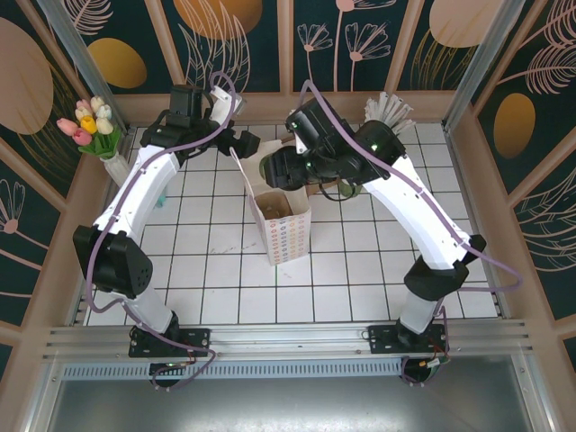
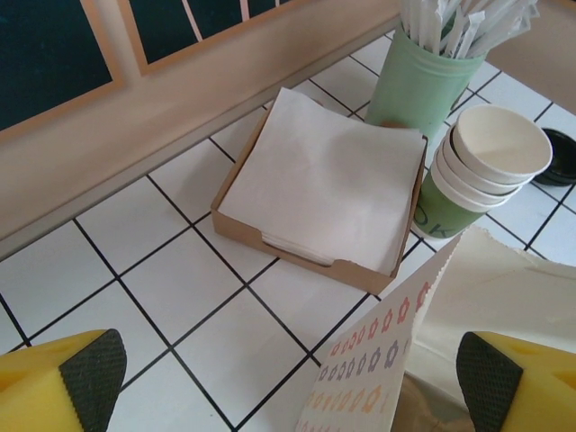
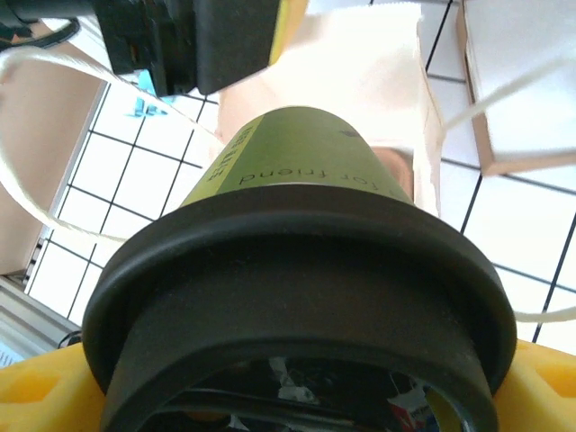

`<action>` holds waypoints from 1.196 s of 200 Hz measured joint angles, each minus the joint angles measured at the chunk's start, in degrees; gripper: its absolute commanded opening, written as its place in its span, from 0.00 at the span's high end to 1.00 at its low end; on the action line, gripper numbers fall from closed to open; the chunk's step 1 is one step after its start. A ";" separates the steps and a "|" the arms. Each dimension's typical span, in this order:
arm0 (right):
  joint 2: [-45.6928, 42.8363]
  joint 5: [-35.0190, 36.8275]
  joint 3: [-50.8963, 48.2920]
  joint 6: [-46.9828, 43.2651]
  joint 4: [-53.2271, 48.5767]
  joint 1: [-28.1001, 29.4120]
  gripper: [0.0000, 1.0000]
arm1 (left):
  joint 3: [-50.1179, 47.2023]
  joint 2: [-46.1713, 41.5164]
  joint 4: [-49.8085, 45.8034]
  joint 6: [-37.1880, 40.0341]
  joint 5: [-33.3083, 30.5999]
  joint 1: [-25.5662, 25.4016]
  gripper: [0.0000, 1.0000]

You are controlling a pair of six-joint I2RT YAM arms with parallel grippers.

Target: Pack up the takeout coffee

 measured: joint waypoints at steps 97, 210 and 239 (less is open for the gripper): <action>2.54 -0.07 -1.62 4.61 -0.17 1.31 0.30 | 4.87 5.81 -3.45 2.47 0.55 -0.07 0.35; 4.04 -3.21 -12.11 2.60 0.04 1.03 0.31 | -8.44 -4.92 0.48 -12.09 -0.15 -3.69 0.49; 2.47 -5.25 -14.62 1.99 0.02 0.59 0.32 | -14.71 -10.62 1.29 -17.51 -0.02 -6.88 0.51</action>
